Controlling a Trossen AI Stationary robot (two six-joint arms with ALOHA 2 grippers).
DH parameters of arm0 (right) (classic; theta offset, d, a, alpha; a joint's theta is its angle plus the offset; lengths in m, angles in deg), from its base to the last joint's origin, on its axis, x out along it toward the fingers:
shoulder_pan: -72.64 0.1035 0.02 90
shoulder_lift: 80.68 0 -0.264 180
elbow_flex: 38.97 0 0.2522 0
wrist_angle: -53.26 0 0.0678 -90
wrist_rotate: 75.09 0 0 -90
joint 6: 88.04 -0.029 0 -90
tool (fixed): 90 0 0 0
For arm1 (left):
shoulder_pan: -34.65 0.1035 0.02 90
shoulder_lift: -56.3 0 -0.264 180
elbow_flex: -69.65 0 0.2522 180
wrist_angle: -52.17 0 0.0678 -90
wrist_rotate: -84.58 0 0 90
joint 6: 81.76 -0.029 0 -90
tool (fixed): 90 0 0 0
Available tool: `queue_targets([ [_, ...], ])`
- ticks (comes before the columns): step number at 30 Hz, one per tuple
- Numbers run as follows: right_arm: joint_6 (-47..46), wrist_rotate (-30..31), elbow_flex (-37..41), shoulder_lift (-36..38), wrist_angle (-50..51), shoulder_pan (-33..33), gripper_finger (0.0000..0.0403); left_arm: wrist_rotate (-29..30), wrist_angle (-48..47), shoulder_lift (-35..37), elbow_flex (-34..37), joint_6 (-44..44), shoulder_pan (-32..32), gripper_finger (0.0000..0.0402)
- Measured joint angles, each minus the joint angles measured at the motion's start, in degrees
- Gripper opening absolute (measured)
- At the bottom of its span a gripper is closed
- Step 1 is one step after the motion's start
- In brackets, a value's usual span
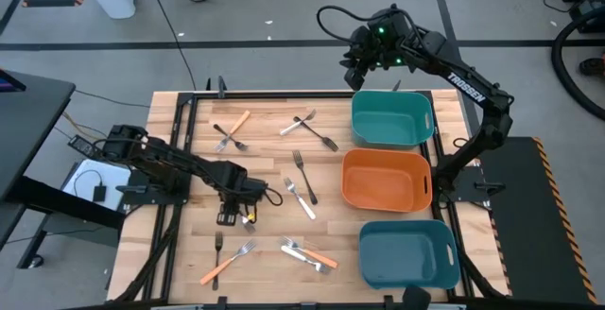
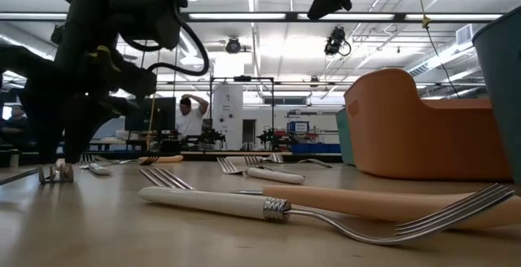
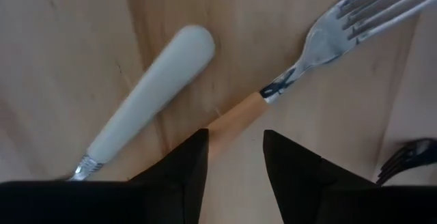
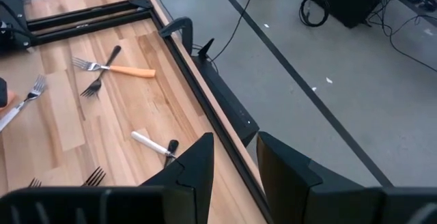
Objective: Sort silverware by color (type)
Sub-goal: Put the orange fork into the green bin
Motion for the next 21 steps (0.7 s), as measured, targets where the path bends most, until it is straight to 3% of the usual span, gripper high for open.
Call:
queue_targets([
  [6, -0.21, 0.0, 0.0, -0.02, 0.0, -0.32, 0.0119, 3.33, 0.54, 0.07, 0.06, 0.16, 0.01, 0.0163],
  [21, -0.24, 0.0, 0.0, -0.02, 0.0, -0.35, 0.0119, 3.69, 1.54, 0.03, -0.49, -6.0, -1.07, 0.0163],
])
